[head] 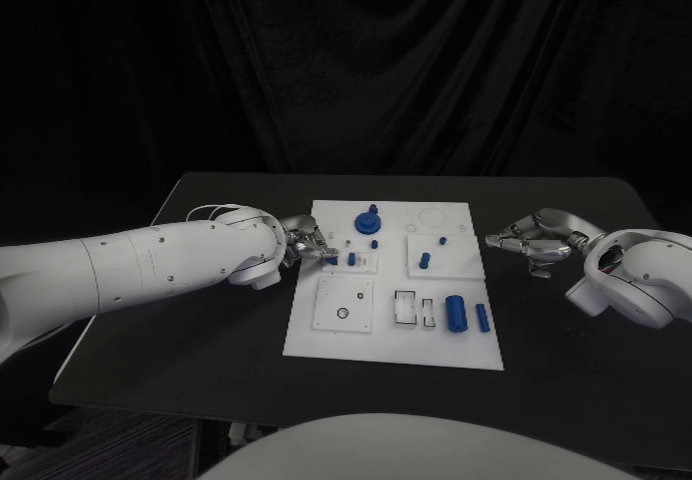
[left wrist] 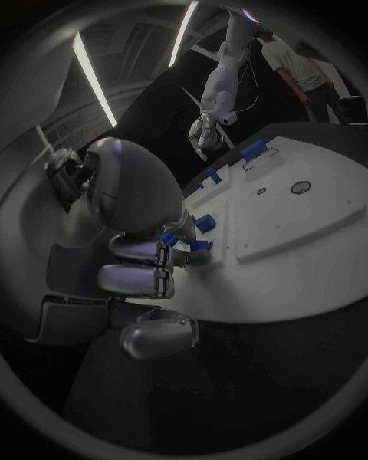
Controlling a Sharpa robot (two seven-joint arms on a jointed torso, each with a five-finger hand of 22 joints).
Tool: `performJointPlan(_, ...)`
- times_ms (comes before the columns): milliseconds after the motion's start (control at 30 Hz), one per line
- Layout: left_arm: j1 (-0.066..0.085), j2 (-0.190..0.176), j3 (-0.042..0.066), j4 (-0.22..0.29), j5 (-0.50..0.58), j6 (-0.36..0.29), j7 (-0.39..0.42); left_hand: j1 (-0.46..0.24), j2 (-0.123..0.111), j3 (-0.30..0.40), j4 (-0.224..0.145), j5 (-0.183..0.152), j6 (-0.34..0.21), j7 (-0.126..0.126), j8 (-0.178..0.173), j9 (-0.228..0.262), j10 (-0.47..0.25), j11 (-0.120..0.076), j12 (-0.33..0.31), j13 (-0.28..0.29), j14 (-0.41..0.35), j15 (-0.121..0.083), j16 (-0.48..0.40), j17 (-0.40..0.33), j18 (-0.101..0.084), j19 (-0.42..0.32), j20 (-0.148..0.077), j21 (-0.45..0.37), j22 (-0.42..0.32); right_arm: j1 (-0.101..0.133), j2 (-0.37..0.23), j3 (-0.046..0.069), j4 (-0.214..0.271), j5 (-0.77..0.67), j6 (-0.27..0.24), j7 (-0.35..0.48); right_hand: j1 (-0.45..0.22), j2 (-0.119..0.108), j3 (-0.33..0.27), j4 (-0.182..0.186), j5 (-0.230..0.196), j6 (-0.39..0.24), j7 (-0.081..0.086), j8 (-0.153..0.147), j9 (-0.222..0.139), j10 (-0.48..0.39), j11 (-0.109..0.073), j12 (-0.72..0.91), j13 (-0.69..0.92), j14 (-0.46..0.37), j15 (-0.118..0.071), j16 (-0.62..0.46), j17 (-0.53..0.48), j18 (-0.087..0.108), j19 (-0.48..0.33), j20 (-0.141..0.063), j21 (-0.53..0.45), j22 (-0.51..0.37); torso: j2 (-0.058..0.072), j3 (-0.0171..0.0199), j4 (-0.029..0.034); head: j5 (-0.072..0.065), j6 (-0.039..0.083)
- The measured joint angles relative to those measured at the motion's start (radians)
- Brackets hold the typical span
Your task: Assemble the parts on the task board
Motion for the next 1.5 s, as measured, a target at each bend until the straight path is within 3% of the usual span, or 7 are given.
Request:
performJointPlan(167,0.001,0.001,0.001,0.001,0.000,0.003,0.004,-0.001,-0.022,0.077,-0.046,-0.001,0.000,0.007,0.004,0.003,0.000,0.000,0.000,0.000,-0.004,-0.004,0.000,0.000,0.000,0.000,0.000,0.000,0.000,0.000,0.000,0.000,0.000,-0.001,0.002,-0.003,0.004,0.004,0.000,0.000,0.000,0.000,0.000,0.000,-0.001,-0.004,-0.004,-0.004,-0.004,-0.004,0.004,-0.005,-0.006,0.000,-0.004,-0.004,-0.010,-0.004,0.000,0.0000,0.0000,0.001,0.000)
performJointPlan(567,0.001,0.002,0.001,0.000,0.000,0.004,0.005,-0.022,-0.045,0.119,-0.063,-0.033,-0.001,0.007,0.006,0.014,0.000,0.000,0.000,0.000,-0.004,-0.004,0.000,0.000,0.000,0.000,0.000,-0.004,0.000,0.000,0.000,0.000,0.001,-0.003,0.007,-0.009,0.004,0.004,0.000,0.000,0.000,0.000,0.000,0.000,-0.001,-0.009,0.002,-0.010,-0.009,-0.004,0.004,-0.011,-0.010,0.000,-0.004,-0.004,-0.017,-0.006,0.000,0.0002,-0.0001,-0.002,0.000)
performJointPlan(733,0.001,0.004,0.001,-0.001,0.000,0.005,0.004,-0.031,-0.054,0.152,-0.085,-0.091,0.000,0.006,0.006,0.018,0.000,0.000,0.000,0.000,-0.004,-0.004,0.000,0.000,0.000,0.000,0.000,-0.008,0.000,0.000,0.001,0.000,0.001,-0.004,0.009,-0.011,0.004,0.004,0.000,0.000,0.000,0.000,0.000,0.000,-0.001,-0.012,-0.002,-0.010,-0.011,-0.007,0.000,-0.016,-0.012,0.000,-0.007,0.000,-0.017,-0.008,0.000,0.0002,-0.0002,-0.001,0.000)
performJointPlan(767,0.001,0.005,0.001,-0.003,0.000,0.004,0.004,-0.047,-0.055,0.152,-0.085,-0.125,0.003,0.002,0.010,0.018,0.000,0.000,0.000,0.000,-0.004,-0.004,0.000,0.000,0.000,0.000,0.000,-0.008,0.000,0.000,0.001,0.000,0.000,-0.004,0.010,-0.011,0.004,0.004,0.000,0.000,0.000,0.000,0.000,0.000,-0.001,-0.012,-0.002,-0.010,-0.011,-0.007,0.000,-0.016,-0.012,0.000,-0.007,0.000,-0.017,-0.008,0.000,0.0002,-0.0003,-0.001,0.000)
performJointPlan(1033,0.001,0.005,0.000,-0.006,0.000,0.003,0.002,-0.110,-0.052,0.104,-0.032,-0.226,0.005,0.002,0.009,0.015,0.000,0.000,0.000,0.000,-0.004,-0.004,0.000,0.000,0.000,0.000,0.000,-0.012,0.001,0.000,0.002,0.000,0.000,-0.005,0.013,-0.013,0.008,0.000,0.000,0.000,0.000,0.000,0.000,0.000,-0.001,-0.012,-0.002,-0.010,-0.014,-0.007,0.000,-0.016,-0.014,0.000,-0.007,0.000,-0.022,-0.009,0.000,0.0000,-0.0007,0.000,0.000)
performJointPlan(1400,0.000,0.008,-0.001,-0.006,0.000,0.003,0.000,-0.125,-0.053,0.062,0.003,-0.239,0.002,0.005,-0.003,0.002,0.000,0.000,0.000,0.000,-0.004,-0.004,0.000,0.000,0.000,0.000,0.000,-0.016,0.001,0.000,0.003,0.000,-0.002,-0.005,0.018,-0.015,0.008,0.000,0.000,0.000,0.000,0.000,0.000,0.000,-0.002,-0.016,0.001,-0.010,-0.014,-0.011,0.004,-0.020,-0.015,0.000,-0.007,0.000,-0.022,-0.010,0.000,-0.0002,-0.0007,0.000,0.000)
performJointPlan(1500,0.000,0.008,-0.001,-0.006,0.000,0.003,0.000,-0.152,-0.051,0.032,0.034,-0.250,0.002,0.012,-0.014,-0.010,0.000,0.001,0.000,0.000,-0.004,-0.004,0.000,0.000,0.000,0.000,0.000,-0.020,0.001,0.000,0.003,0.000,-0.002,-0.006,0.019,-0.015,0.008,0.000,-0.003,-0.003,0.000,0.000,0.000,0.000,-0.002,-0.016,0.001,-0.010,-0.015,-0.011,0.004,-0.020,-0.015,0.000,-0.007,0.000,-0.027,-0.010,0.000,-0.0003,-0.0009,0.000,0.000)
